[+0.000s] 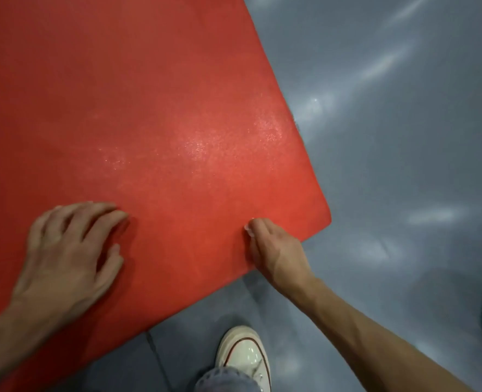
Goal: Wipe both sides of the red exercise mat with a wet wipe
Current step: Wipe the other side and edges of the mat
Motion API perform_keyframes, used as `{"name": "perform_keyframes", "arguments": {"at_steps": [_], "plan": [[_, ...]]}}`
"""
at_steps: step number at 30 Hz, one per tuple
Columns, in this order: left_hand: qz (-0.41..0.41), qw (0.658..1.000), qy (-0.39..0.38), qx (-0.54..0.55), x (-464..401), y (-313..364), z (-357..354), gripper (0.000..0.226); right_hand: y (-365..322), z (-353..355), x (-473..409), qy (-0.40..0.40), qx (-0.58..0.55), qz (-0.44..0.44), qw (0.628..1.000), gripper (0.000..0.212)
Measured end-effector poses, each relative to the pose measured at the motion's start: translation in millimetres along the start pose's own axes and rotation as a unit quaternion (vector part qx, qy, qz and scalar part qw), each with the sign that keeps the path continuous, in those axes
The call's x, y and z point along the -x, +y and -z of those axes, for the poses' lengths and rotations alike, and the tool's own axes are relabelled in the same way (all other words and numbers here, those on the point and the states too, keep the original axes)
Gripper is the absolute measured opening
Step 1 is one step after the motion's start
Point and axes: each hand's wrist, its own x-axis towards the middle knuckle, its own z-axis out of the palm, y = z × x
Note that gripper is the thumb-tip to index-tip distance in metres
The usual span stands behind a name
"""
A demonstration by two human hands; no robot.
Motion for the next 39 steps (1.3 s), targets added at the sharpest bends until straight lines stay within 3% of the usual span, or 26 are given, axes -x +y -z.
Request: {"name": "perform_keyframes", "arguments": {"at_steps": [2, 4, 7, 9, 12, 13, 15, 18, 20, 22, 25, 27, 29, 30, 31, 35, 39], "plan": [[-0.064, 0.998, -0.009, 0.003, -27, -9, -1, 0.051, 24, 11, -12, -0.002, 0.033, 0.036, 0.999, 0.020], [-0.094, 0.996, -0.010, 0.009, -57, -18, -6, 0.052, 64, 31, -38, 0.033, 0.060, -0.052, 0.996, 0.012], [-0.070, 0.997, -0.019, 0.018, -101, -39, -19, 0.055, 106, 50, -67, 0.123, 0.046, -0.191, 0.973, 0.007], [-0.037, 0.998, -0.018, 0.037, -131, -46, -27, 0.058, 87, 38, -65, 0.109, 0.015, -0.131, 0.985, 0.007], [-0.027, 0.998, 0.012, 0.057, -156, -53, -36, 0.061, 52, 19, -33, -0.008, 0.006, 0.055, 0.998, 0.021], [-0.030, 0.997, 0.021, 0.064, -158, -54, -38, 0.061, 58, 21, -33, -0.031, 0.017, 0.073, 0.997, 0.025], [-0.024, 0.997, 0.035, 0.063, -158, -56, -43, 0.062, 78, 31, -53, -0.008, 0.037, 0.007, 0.999, 0.027], [-0.003, 0.998, 0.042, 0.055, -153, -52, -48, 0.060, 113, 38, -86, 0.127, 0.048, -0.128, 0.982, 0.016], [0.000, 0.999, 0.041, 0.033, -154, -50, -44, 0.060, 107, 30, -95, 0.193, 0.036, -0.153, 0.969, 0.011], [0.000, 0.999, 0.042, 0.017, -153, -46, -41, 0.059, 73, 10, -86, 0.184, 0.009, -0.090, 0.979, 0.011], [0.010, 0.999, 0.032, -0.001, -154, -46, -35, 0.060, 33, -12, -61, 0.089, 0.089, 0.126, 0.984, 0.020], [0.018, 1.000, 0.019, -0.005, -152, -44, -31, 0.061, 55, 1, -74, 0.114, 0.099, 0.094, 0.984, 0.021], [0.030, 1.000, -0.003, -0.001, -154, -41, -29, 0.062, 89, 24, -94, 0.198, 0.050, -0.097, 0.974, 0.019], [0.037, 0.999, -0.012, 0.001, -155, -41, -27, 0.062, 97, 31, -98, 0.211, 0.029, -0.150, 0.965, 0.015], [0.040, 0.999, -0.020, 0.002, -157, -41, -25, 0.063, 94, 30, -99, 0.201, 0.019, -0.142, 0.969, 0.011], [0.063, 0.996, -0.067, 0.017, -156, -35, -23, 0.061, 35, -8, -82, 0.103, -0.010, 0.073, 0.992, 0.012], [0.106, 0.987, -0.121, 0.013, -166, -24, -11, 0.055, 40, -17, -87, 0.137, -0.042, 0.042, 0.989, 0.010]]}}
